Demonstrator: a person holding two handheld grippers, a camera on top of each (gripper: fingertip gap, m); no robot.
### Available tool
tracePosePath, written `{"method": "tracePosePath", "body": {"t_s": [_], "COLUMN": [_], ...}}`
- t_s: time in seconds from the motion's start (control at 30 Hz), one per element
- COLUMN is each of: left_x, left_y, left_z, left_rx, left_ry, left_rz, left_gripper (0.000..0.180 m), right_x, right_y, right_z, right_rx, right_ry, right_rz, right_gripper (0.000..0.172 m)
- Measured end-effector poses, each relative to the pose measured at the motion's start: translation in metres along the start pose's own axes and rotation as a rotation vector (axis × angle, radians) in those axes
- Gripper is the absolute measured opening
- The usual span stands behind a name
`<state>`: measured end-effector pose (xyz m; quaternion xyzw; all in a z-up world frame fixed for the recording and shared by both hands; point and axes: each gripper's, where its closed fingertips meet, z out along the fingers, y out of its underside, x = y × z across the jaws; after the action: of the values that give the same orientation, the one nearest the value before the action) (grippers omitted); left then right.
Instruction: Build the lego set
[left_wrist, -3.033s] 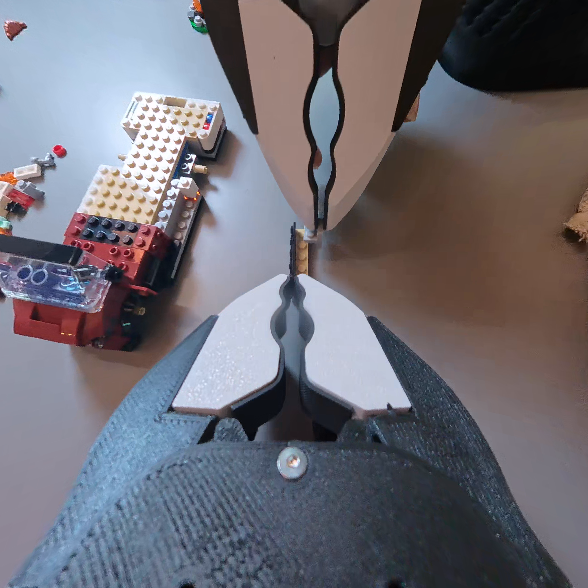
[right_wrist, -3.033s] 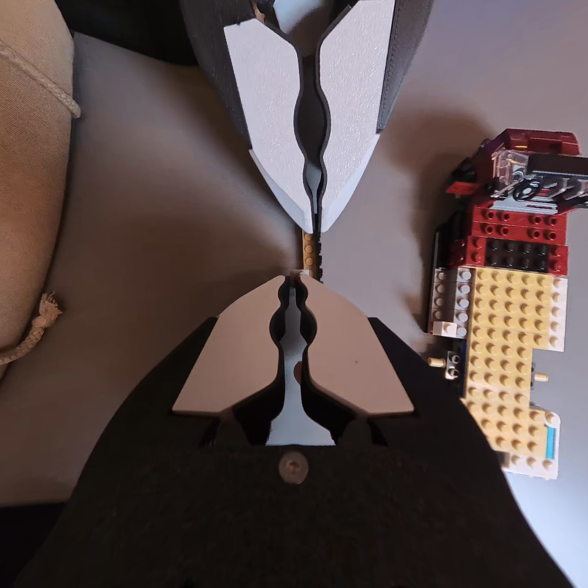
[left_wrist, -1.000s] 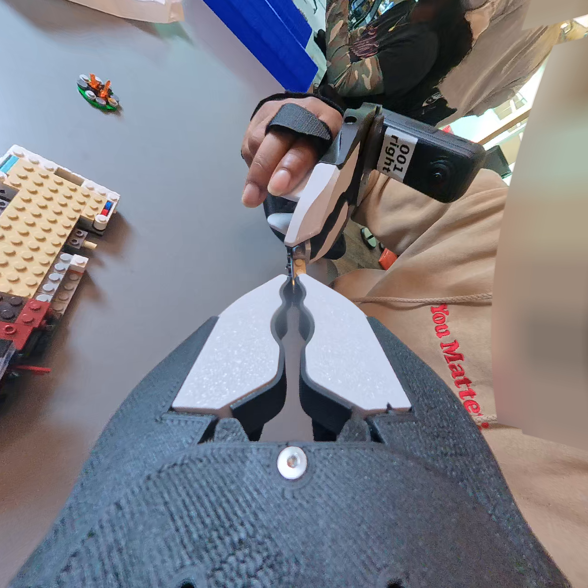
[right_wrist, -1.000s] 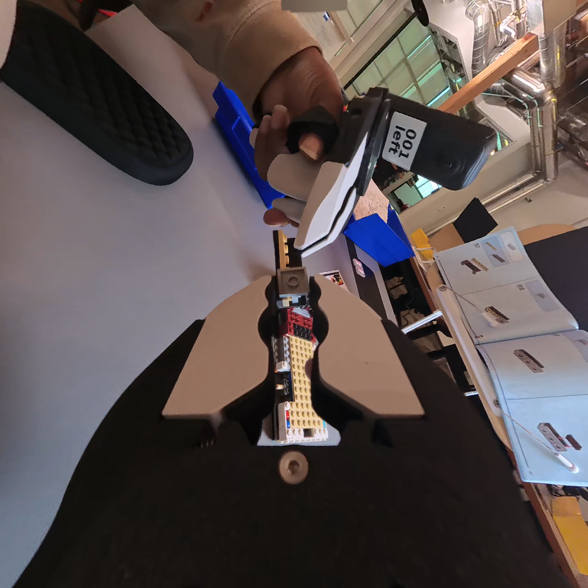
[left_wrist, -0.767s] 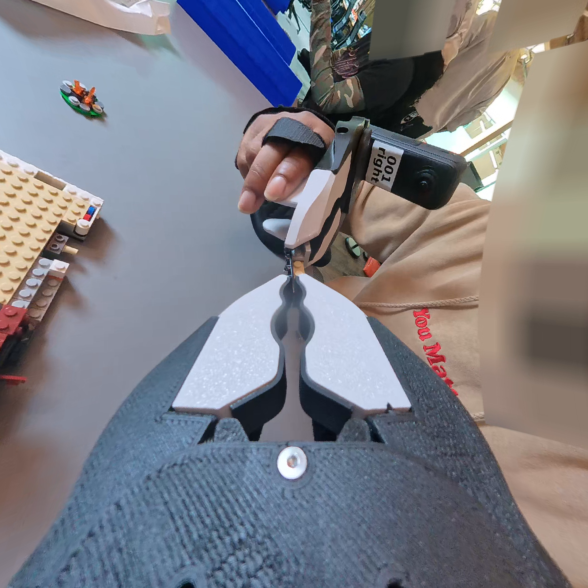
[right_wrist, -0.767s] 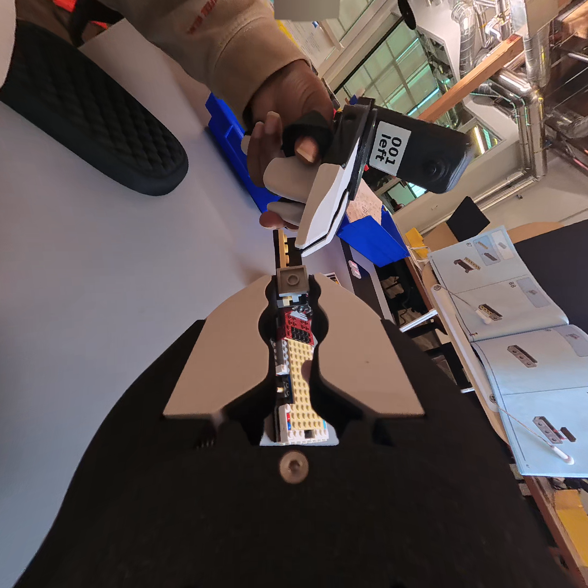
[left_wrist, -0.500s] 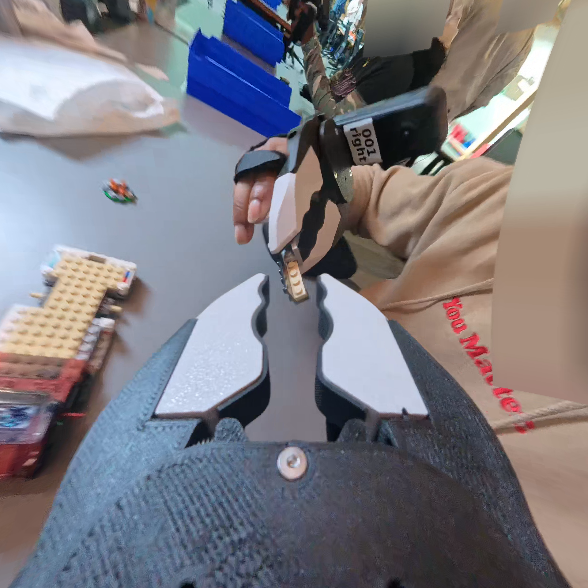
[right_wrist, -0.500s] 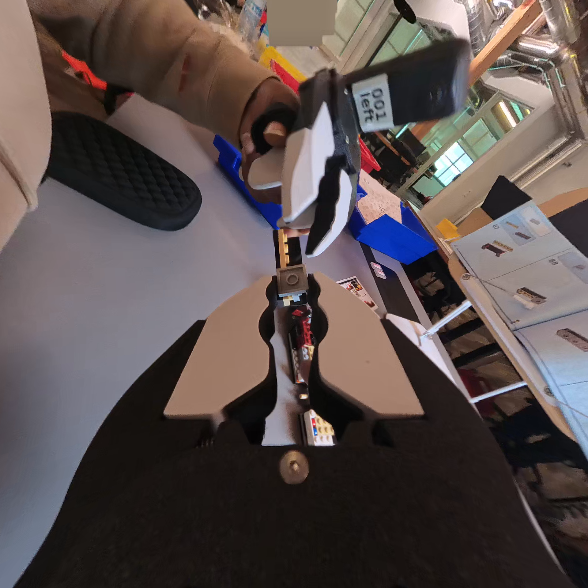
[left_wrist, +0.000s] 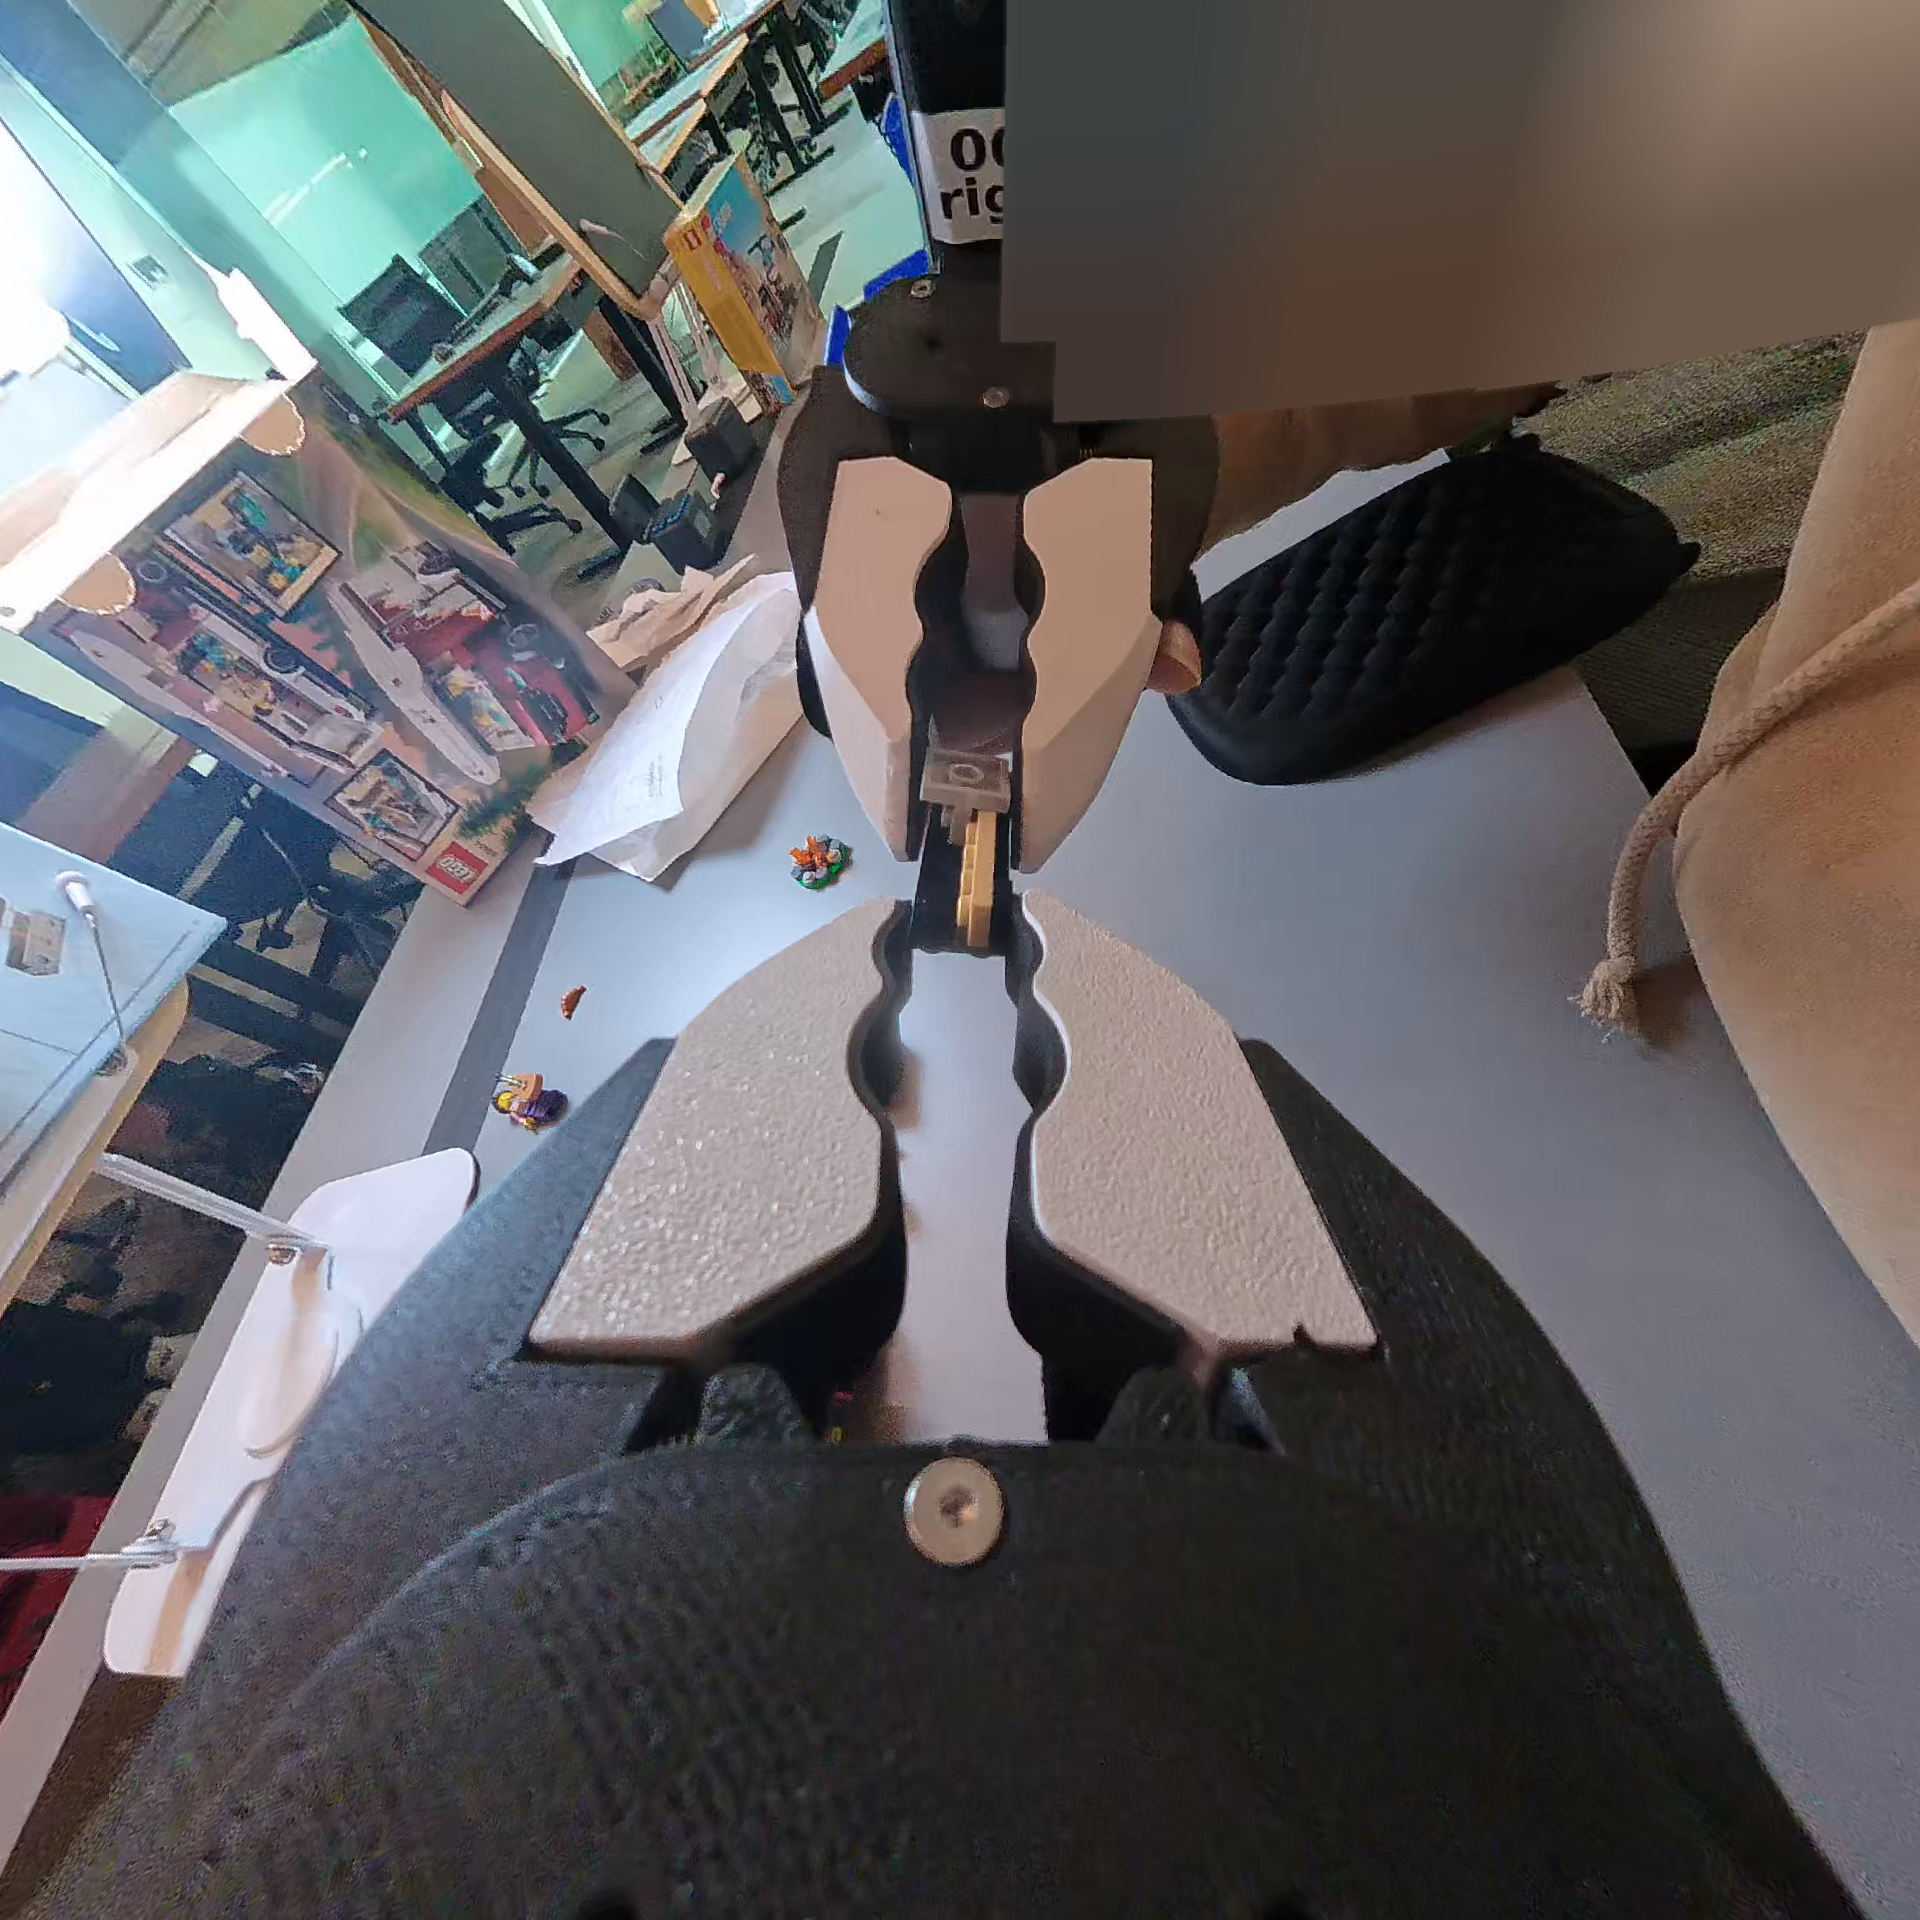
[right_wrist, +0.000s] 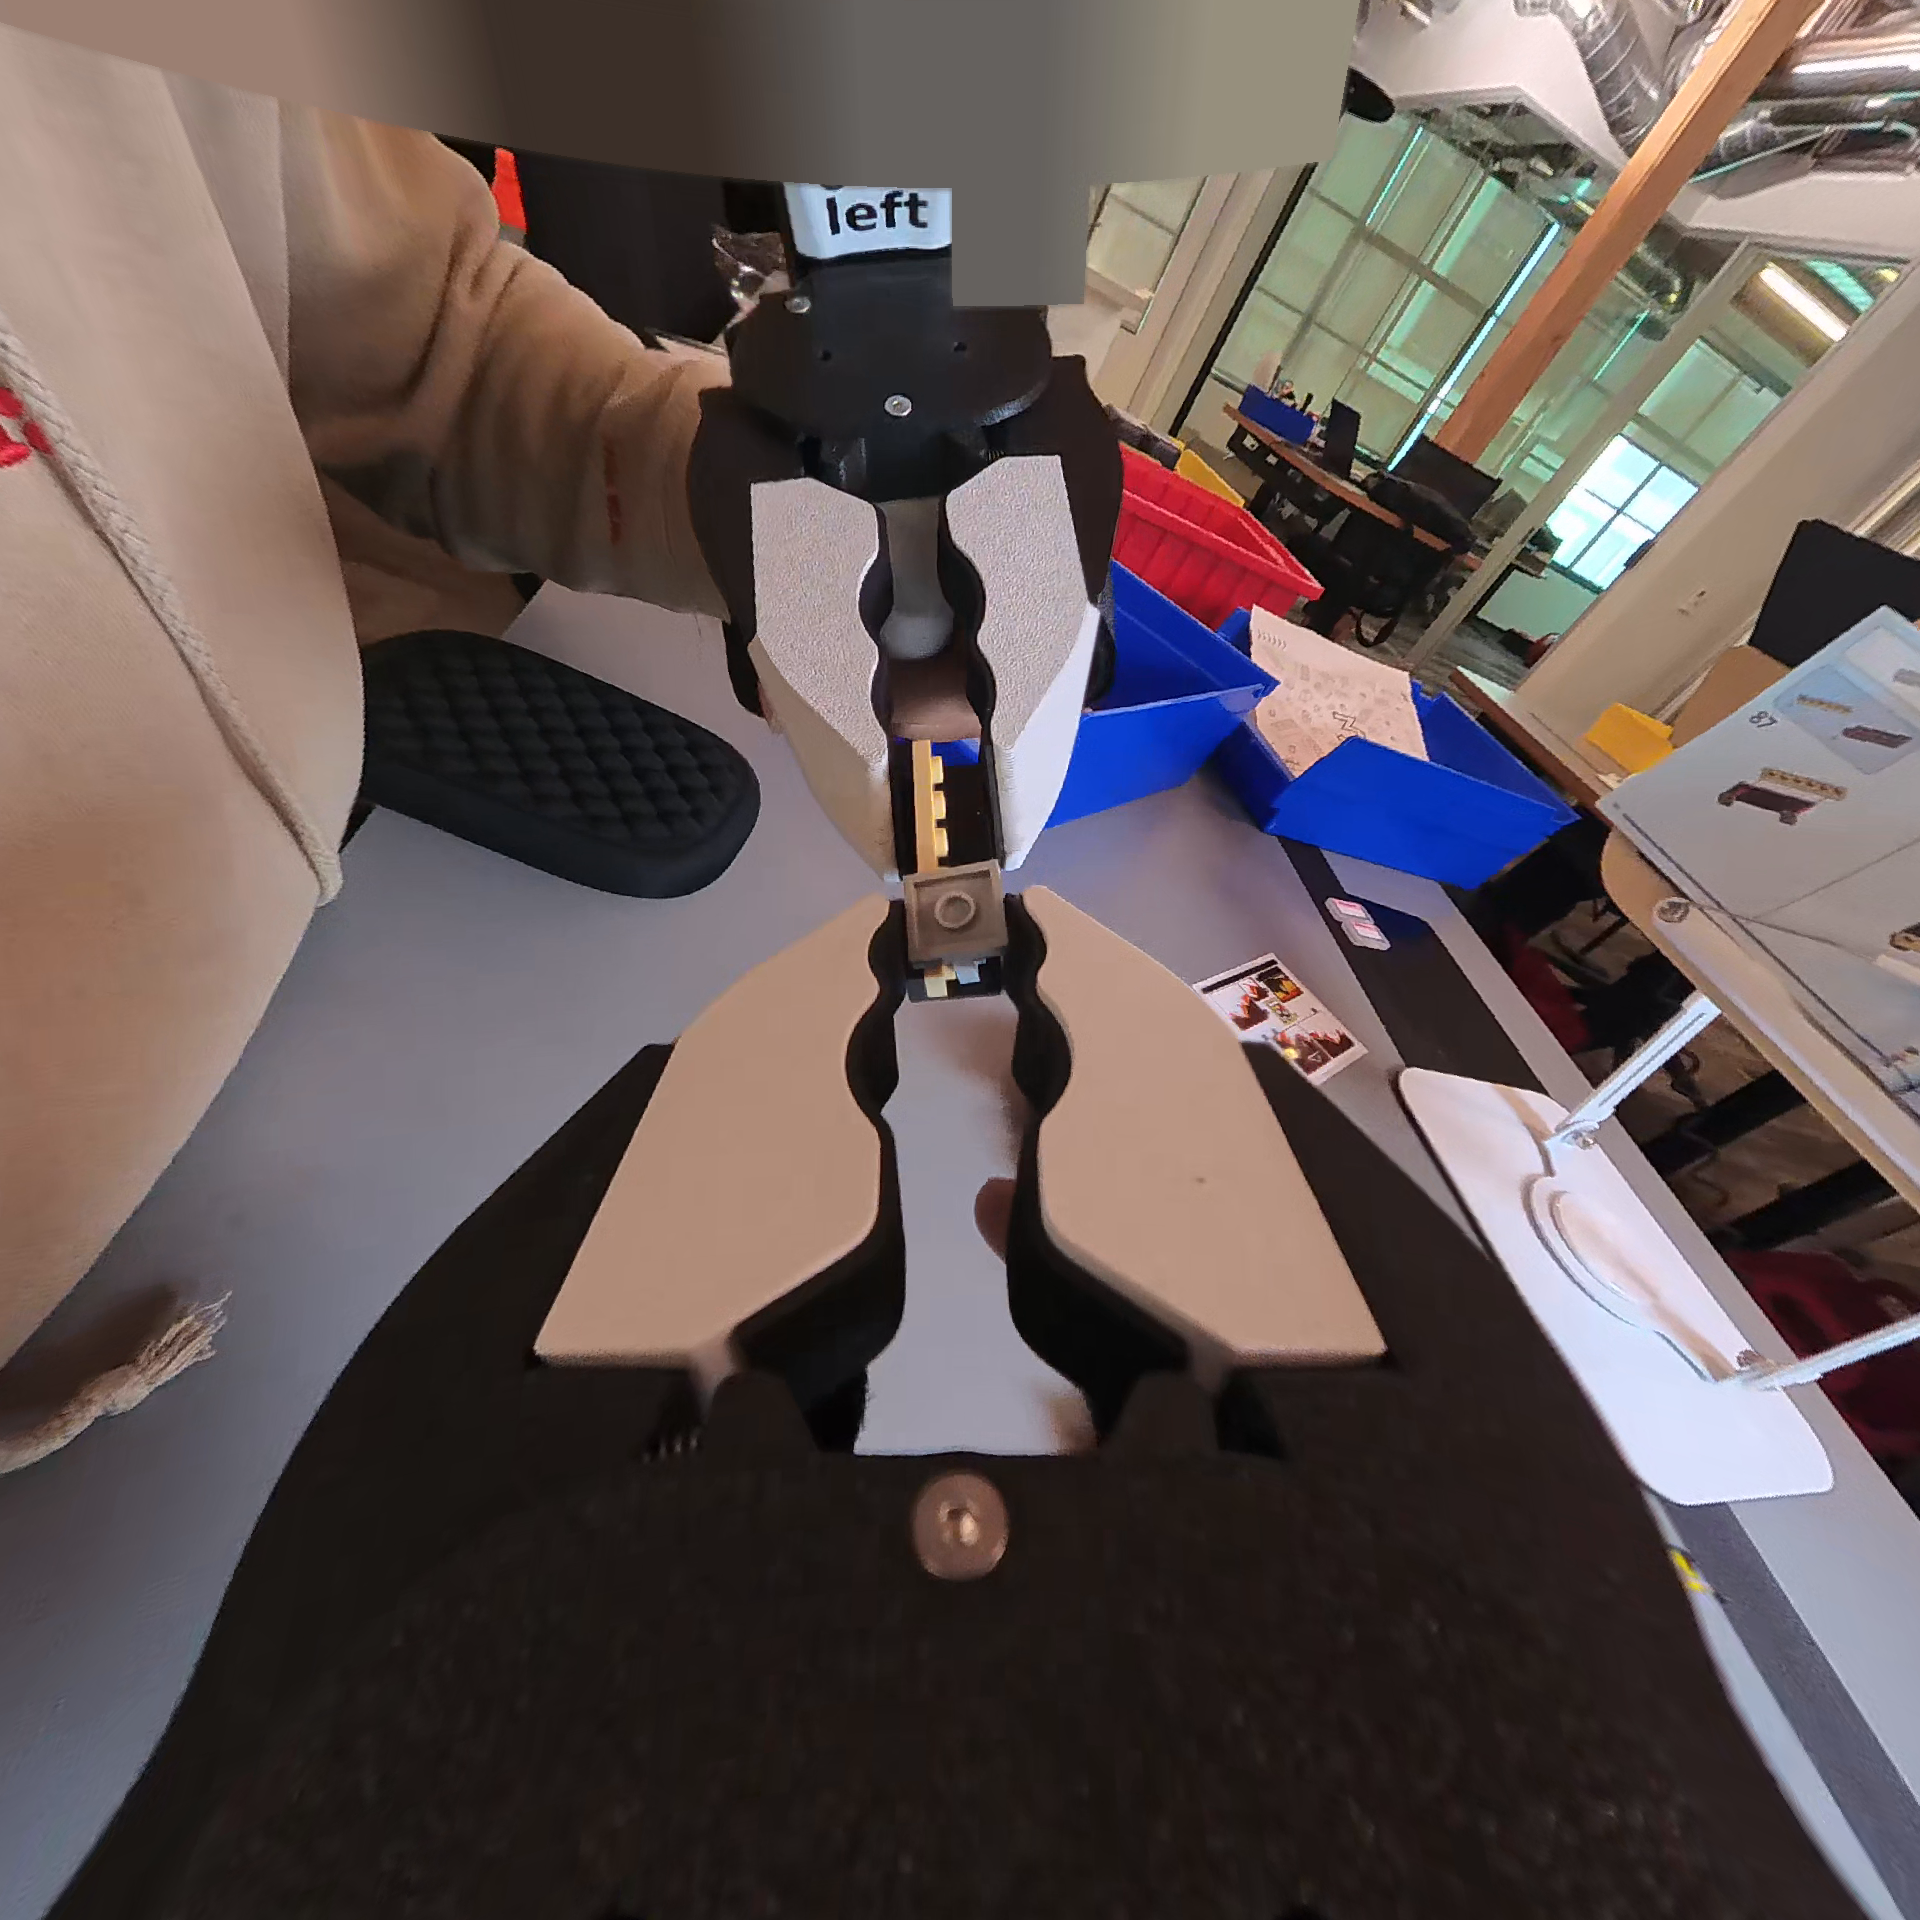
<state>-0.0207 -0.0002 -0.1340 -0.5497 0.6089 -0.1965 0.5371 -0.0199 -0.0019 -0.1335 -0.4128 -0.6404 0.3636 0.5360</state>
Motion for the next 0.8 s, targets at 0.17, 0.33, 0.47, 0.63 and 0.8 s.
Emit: {"method": "tracePosePath", "body": {"t_s": [0.17, 0.33, 0.47, 0.63, 0.8], "left_x": [0.002, 0.006, 0.006, 0.001, -0.002], "left_y": [0.001, 0.010, 0.013, 0.013, 0.012], "left_z": [-0.002, 0.000, 0.001, 0.001, 0.003], "left_rx": [0.031, 0.026, 0.038, 0.036, 0.046], "left_ry": [-0.017, -0.002, 0.006, -0.004, -0.018], "left_rz": [0.043, 0.024, -0.018, -0.035, -0.041], "left_gripper": [0.017, 0.017, 0.017, 0.017, 0.017], "right_x": [-0.003, -0.007, -0.006, 0.001, 0.007], "right_y": [0.001, 0.014, 0.017, 0.015, 0.012], "right_z": [0.002, 0.007, 0.008, 0.006, 0.003], "right_rx": [-0.013, -0.088, -0.109, -0.142, -0.170], "right_ry": [-0.025, -0.061, -0.044, -0.010, 0.042], "right_rz": [0.026, 0.065, 0.028, -0.049, -0.113], "right_gripper": [0.018, 0.019, 0.020, 0.029, 0.032]}}
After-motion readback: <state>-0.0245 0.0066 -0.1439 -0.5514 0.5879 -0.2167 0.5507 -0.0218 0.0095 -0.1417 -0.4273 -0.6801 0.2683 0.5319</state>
